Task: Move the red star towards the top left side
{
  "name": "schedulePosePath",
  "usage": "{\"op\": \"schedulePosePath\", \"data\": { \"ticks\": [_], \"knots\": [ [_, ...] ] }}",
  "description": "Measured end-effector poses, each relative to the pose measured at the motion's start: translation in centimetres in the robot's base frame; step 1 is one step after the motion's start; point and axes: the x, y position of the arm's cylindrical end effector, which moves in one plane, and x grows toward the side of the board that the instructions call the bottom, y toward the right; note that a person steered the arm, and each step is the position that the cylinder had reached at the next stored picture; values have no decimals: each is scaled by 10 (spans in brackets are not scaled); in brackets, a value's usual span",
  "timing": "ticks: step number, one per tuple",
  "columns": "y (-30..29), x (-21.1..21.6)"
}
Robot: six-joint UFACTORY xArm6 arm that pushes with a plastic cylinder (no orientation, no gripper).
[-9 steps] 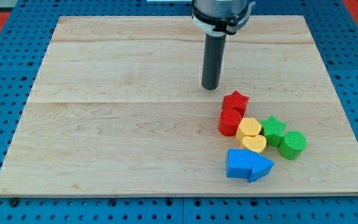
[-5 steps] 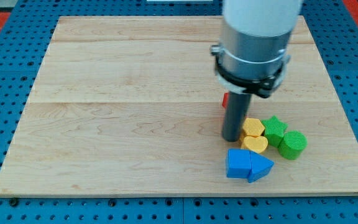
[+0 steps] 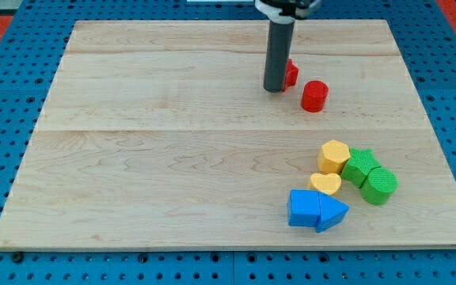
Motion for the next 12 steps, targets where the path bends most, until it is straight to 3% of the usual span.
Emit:
{"op": "schedulePosePath", "data": {
  "ticks": [1,3,5,7,8,9,10,12],
  "knots": [
    [29,-19],
    [41,-14],
    [110,-12],
    [32,-82],
    [-35,-98],
    [-21,-94],
    [33,-80],
    [-95,-60]
  ]
}}
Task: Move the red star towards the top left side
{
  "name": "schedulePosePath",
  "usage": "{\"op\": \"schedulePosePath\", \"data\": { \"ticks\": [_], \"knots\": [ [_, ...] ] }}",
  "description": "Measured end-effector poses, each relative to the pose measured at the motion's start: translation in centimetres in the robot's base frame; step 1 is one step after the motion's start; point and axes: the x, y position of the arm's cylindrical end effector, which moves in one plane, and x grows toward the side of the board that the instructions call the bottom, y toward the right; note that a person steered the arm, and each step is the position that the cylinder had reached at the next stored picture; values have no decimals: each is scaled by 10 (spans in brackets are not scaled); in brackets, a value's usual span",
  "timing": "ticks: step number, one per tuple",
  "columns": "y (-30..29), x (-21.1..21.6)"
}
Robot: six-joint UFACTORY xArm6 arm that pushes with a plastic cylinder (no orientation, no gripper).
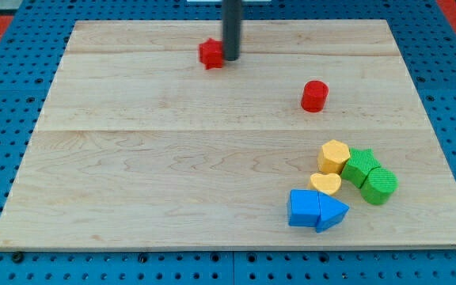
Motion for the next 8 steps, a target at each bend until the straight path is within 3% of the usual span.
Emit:
{"op": "schedulePosePath", "data": {
  "ticks": [2,6,8],
  "knots": [
    [-112,-12],
    [-151,26],
    [-204,23]
  ]
}}
